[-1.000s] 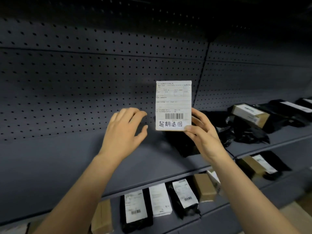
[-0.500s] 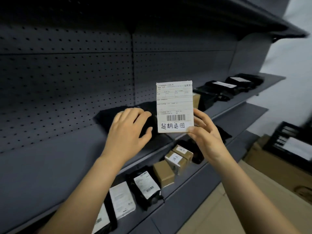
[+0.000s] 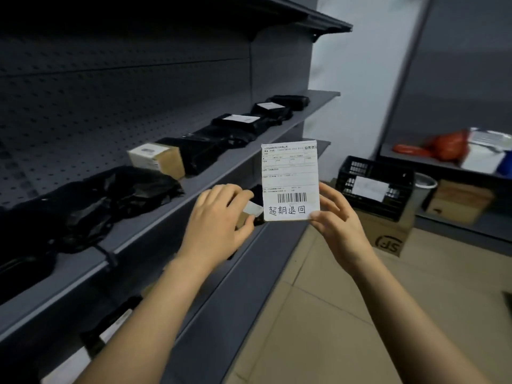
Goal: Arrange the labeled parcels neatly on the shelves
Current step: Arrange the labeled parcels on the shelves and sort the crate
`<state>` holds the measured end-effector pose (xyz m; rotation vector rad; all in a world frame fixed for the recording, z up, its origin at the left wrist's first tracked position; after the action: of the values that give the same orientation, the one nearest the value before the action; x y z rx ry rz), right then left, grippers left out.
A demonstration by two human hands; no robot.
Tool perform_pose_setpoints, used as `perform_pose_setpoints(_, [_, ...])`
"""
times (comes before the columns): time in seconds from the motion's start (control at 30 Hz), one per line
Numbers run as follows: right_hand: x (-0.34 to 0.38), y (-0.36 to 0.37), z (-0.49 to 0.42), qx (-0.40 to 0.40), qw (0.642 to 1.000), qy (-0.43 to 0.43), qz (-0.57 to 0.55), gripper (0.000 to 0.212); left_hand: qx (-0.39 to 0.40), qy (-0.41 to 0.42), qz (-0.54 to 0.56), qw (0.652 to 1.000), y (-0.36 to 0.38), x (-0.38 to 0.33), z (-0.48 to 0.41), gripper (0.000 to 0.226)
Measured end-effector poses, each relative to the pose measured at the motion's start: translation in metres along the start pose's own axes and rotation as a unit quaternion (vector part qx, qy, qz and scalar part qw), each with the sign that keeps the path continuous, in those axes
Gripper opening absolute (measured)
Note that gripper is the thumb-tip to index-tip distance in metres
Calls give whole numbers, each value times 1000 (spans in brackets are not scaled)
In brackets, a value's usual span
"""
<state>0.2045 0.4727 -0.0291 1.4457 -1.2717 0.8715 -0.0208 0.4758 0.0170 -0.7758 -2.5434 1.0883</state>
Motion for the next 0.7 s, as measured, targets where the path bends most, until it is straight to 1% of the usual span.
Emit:
perform_pose_setpoints(0.17, [-16,-72,-5,-65,998,15,-1,74,30,32,45,998,63,-39,-36,31])
perform_pose_setpoints(0.3, [-34,-111,-20,-117,993,28,-5,72,46,59,79,994,112,-52,-62,34])
perform_pose_setpoints(0.4, [-46,-131,-40,-145,989,32,-3,68,46,84,97,991,152,-52,-87,33])
perform_pose_setpoints(0.53, [-59,-152,-77,-183,983,24,17,69,44,108,125,985,203,-44,-126,32])
perform_pose_setpoints(0.63, [-67,-168,-110,-212,977,19,31,62,40,127,147,980,239,-33,-160,33])
perform_pose_setpoints(0.7, [-71,-179,-133,-238,971,19,27,64,48,134,156,978,264,-25,-184,33])
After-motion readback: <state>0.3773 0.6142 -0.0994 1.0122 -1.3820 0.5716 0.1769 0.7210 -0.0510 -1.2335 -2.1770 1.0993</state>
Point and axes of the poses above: each hand's wrist, its own z-axis away from the middle knuckle, its own y-axis out of the palm, x = y × z, the point moved 4 cm from there along -z, towards the middle knuckle, and after that the axes turned 1 degree about x, right-handed, at the moved point
